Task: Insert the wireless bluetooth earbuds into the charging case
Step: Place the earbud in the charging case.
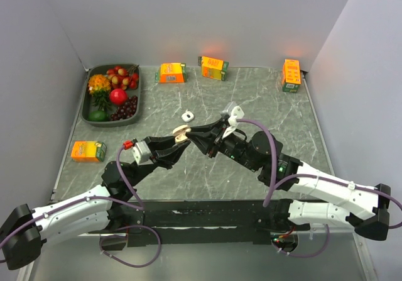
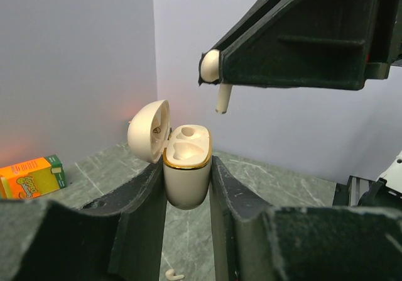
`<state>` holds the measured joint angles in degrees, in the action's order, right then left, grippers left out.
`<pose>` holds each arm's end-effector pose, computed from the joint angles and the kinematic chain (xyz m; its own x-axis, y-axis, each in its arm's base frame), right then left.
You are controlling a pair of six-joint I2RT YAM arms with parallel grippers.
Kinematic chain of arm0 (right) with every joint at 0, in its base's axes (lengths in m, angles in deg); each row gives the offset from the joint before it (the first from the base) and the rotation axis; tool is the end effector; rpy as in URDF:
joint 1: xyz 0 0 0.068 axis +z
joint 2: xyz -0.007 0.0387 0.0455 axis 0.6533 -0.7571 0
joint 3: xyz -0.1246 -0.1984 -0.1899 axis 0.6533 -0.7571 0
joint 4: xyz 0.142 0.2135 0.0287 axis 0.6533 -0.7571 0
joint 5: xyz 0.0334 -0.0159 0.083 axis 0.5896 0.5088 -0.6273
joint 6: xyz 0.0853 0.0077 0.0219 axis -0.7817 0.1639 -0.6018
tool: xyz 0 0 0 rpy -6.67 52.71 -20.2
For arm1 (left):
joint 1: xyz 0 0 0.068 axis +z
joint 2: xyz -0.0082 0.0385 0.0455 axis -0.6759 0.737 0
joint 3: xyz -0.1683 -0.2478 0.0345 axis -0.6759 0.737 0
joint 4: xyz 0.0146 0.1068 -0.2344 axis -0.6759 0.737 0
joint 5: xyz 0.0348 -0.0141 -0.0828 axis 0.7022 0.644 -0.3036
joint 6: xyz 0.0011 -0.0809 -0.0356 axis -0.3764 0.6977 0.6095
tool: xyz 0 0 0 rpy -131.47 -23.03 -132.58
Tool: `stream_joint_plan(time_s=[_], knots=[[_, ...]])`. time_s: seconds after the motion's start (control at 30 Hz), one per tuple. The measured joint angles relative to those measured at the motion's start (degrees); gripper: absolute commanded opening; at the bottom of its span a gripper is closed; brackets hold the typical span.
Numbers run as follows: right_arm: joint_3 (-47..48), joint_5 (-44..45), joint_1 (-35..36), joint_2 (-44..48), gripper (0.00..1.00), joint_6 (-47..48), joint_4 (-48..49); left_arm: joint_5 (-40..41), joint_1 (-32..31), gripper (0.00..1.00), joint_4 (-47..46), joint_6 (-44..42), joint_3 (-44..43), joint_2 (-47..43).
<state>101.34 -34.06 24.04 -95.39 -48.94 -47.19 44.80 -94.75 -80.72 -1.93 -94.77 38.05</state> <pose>0.1106 0.2183 0.4346 -0.0120 0.2048 -0.9787 -0.8652 0.4886 0.1129 0.1076 -0.1510 0.3366 0.2281 -0.4395 -0.8688 0.8611 0.5076 -0.0307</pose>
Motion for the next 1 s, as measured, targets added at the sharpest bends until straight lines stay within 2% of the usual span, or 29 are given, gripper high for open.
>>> stream_joint_plan(time_s=[1.0], knots=[[0.44, 2.36, -2.36, -1.77, 0.00, -1.29, -1.42, -0.33, 0.00, 0.01, 0.00, 0.28, 0.00, 0.04]])
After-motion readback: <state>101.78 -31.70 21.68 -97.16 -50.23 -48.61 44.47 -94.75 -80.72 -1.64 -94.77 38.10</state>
